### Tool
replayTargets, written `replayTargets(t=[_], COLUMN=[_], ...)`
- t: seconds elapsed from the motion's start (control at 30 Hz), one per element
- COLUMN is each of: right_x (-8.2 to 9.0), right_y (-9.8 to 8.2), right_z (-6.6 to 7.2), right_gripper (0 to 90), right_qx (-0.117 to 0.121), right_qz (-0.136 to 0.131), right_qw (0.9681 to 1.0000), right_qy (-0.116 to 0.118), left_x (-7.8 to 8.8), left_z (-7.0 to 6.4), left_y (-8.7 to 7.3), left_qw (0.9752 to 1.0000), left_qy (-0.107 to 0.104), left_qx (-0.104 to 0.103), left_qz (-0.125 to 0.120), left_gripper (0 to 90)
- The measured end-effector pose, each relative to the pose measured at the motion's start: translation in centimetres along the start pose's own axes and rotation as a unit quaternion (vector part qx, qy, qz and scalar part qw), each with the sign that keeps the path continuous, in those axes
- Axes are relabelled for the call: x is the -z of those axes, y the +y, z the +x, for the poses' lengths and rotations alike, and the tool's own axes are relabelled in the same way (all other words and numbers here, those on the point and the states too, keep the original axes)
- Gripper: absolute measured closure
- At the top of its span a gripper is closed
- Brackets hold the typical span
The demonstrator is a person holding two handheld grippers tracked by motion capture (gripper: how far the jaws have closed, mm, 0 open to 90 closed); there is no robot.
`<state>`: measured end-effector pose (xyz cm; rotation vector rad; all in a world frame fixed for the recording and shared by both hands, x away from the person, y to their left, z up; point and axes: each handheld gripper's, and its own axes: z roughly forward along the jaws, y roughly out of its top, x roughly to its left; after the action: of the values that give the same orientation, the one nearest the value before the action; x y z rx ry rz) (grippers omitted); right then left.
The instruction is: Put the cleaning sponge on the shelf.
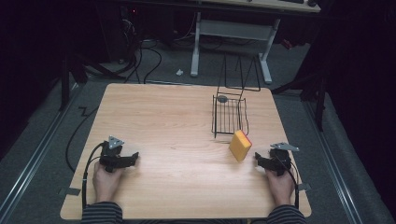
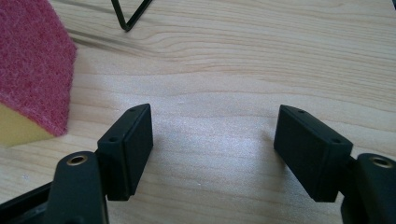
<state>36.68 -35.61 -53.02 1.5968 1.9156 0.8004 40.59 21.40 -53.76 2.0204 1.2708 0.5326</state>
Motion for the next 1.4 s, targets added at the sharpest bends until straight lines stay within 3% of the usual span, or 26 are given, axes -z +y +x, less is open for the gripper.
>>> replayTargets(t=[0.87,1.4], right_x=[0.0,1.4], right_y=[0.0,-1.0], right_z=[-0.1,-0.7], right_gripper=[28.2,31.4], right_qx=[0.004,-0.019], right_qz=[0.001,-0.015], right_qw=[1.0000,0.9997], right_qy=[0.004,-0.006], left_x=[0.0,0.0], left_z=[0.0,0.0], left_y=[0.0,0.0], left_qw=[1.0000,1.0000], left_qy=[0.000,0.000], left_qx=[0.000,0.000], left_qz=[0.000,0.000], left_gripper=[16.9,16.9])
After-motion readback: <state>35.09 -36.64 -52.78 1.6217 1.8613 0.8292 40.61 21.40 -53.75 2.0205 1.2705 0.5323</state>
